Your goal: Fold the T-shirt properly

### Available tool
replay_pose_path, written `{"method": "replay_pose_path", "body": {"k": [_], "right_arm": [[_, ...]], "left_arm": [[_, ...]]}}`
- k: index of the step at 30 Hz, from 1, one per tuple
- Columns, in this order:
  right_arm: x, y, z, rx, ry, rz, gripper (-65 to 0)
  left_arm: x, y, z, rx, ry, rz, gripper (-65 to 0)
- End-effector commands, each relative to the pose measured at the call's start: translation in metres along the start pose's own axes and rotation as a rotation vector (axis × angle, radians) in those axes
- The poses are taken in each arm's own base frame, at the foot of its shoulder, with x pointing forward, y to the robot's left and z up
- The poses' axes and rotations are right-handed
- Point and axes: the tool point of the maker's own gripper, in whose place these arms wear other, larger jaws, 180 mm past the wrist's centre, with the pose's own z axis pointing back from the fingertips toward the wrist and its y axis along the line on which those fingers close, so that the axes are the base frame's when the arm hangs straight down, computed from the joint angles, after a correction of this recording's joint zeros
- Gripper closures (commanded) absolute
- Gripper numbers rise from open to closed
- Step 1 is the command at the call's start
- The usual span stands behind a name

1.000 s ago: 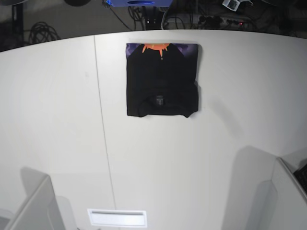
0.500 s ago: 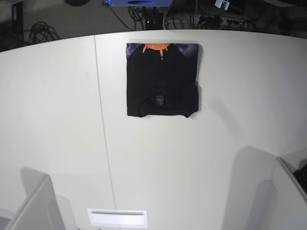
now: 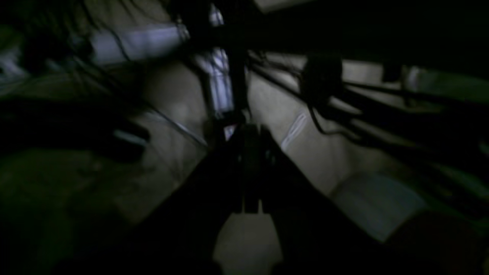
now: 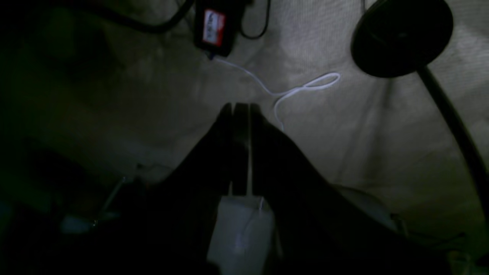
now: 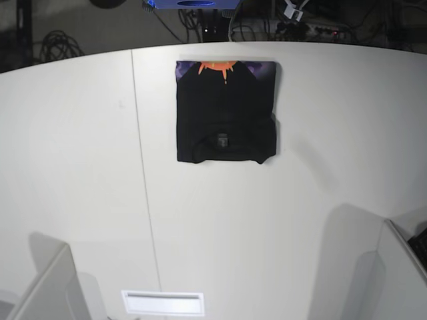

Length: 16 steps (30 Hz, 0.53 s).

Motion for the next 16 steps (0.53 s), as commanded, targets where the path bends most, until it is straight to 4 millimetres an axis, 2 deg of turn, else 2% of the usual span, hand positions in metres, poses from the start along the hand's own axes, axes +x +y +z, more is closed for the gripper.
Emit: {"method": "replay_pose_path", "body": {"k": [1,5,9,16], "right_arm": [[0.001,0.007,-0.001,0.009,-0.016,-0.003,0.0],[0.006,0.025,-0.005,0.031,-0.034,-0.012,0.0],[0.007,0.024,-0.004,0.029,-0.037,-0.013,0.0],[0.006,0.021,-0.004,0.025,-0.038,-0.012,0.0]], "left_arm": [[0.018,0.008,0.004,0.001,-0.056,-0.002,0.0],[0.03,0.025,0.004,0.083,-0.067,-0.171,0.0],[0.025,0.026,0.003,0.081,-0.027,-0.252,0.0],[0.039,0.026,0.001,0.083,-0.05,-0.263,0.0]]}}
